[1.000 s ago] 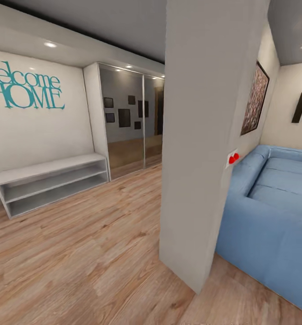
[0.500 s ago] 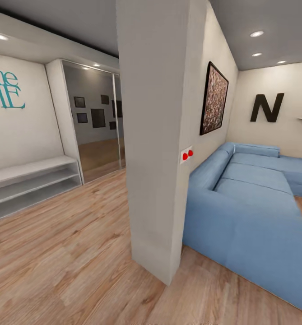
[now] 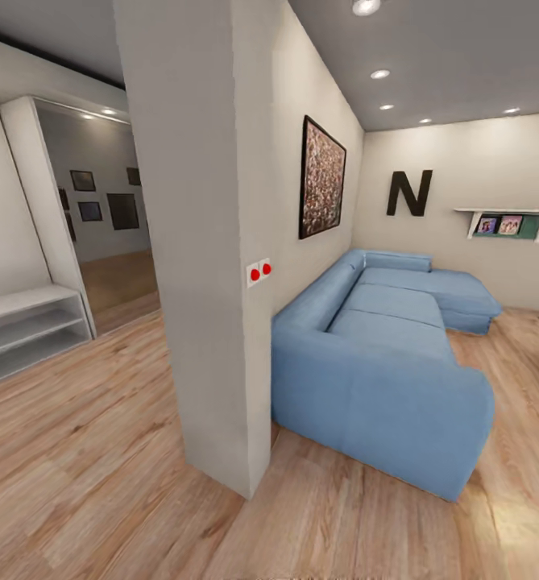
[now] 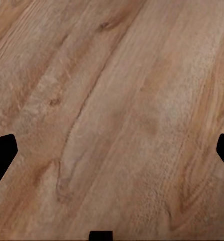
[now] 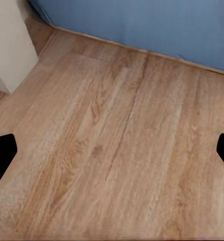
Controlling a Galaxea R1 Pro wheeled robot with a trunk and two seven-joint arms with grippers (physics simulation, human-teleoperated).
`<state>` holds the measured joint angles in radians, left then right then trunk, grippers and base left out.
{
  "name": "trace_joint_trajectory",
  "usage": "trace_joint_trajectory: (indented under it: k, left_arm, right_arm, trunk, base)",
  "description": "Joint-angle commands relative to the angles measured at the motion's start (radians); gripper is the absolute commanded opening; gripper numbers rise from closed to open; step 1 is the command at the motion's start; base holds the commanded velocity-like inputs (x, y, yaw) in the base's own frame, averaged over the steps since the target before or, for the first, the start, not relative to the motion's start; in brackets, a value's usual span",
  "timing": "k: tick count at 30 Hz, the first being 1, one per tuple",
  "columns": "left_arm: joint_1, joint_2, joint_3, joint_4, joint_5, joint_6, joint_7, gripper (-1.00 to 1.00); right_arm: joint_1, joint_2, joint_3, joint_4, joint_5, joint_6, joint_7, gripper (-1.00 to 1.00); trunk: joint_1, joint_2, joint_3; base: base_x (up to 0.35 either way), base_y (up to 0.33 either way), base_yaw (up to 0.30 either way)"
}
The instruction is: In the kitchen, take the Vidalia onion out of the sink, dice it on the chopping board with the paring knife, put the diced onion into the bowl on the countertop, then place both the paring knife and the chopping board into the sink.
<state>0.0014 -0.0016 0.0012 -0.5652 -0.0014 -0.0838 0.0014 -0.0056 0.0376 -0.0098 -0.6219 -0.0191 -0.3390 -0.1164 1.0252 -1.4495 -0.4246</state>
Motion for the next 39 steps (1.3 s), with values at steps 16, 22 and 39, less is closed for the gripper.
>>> trace_joint_trajectory:
  k: [16, 22, 39]
  left_arm:
    - [0.0, 0.0, 0.0, -0.001, 0.0, -0.002, 0.0, 1.0]
    - [0.0, 0.0, 0.0, -0.001, 0.0, -0.002, 0.0, 1.0]
    - [0.0, 0.0, 0.0, -0.002, 0.0, -0.002, 0.0, 1.0]
  right_arm:
    - [-0.001, -0.005, -0.001, 0.001, -0.002, -0.003, 0.0, 1.0]
    - [-0.001, -0.006, -0.001, 0.001, -0.002, -0.003, 0.0, 1.0]
    - [-0.001, -0.006, -0.001, -0.001, -0.002, -0.003, 0.0, 1.0]
  trunk:
    - [0.0, -0.001, -0.001]
    - [0.0, -0.001, -0.001]
    - [0.0, -0.001, -0.001]
  base:
    - [-0.011, -0.216, -0.297]
    - [0.0, -0.006, -0.297]
    - [0.0, -0.18, -0.297]
